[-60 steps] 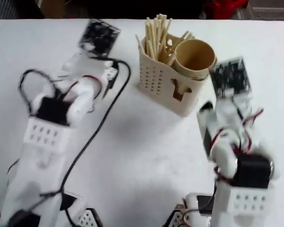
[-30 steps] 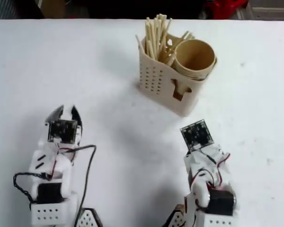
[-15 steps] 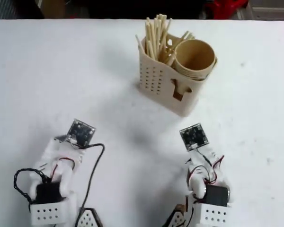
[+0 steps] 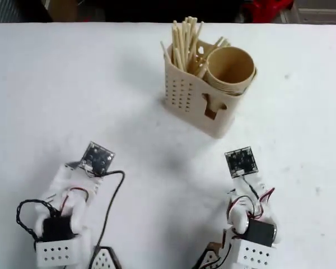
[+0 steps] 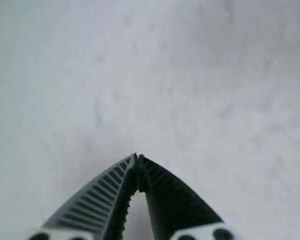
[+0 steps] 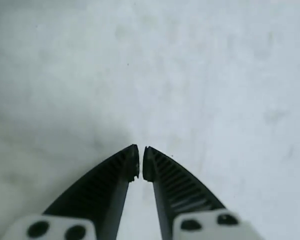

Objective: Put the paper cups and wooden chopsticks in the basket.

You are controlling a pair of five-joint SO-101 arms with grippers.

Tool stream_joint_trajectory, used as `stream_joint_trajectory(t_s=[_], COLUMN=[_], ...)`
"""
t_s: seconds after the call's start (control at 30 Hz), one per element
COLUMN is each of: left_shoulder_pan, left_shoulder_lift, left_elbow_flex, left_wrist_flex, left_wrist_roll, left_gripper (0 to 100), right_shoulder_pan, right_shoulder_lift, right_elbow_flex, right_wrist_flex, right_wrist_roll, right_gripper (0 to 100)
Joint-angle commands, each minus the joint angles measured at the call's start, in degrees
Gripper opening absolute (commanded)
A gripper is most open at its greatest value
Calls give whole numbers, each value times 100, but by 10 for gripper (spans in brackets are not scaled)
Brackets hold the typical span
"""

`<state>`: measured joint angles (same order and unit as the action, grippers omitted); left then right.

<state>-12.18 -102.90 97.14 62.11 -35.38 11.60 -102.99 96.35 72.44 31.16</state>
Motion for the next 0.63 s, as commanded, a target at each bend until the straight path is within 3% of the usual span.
stream_joint_trajectory(t_s=[0.0,0.6], left_shoulder_pan=[-48,-48], left_shoulder_lift=[4,4], left_elbow_flex=[-9,-9], left_wrist_flex=[0,35], left_wrist_roll=[-44,-44], left_gripper=[27,27], right_shoulder_pan=[40,40], right_shoulder_lift=[-31,-31], right_elbow_flex=[44,44], right_wrist_flex=[22,22], right_wrist_roll=[26,26], right_gripper=[28,28])
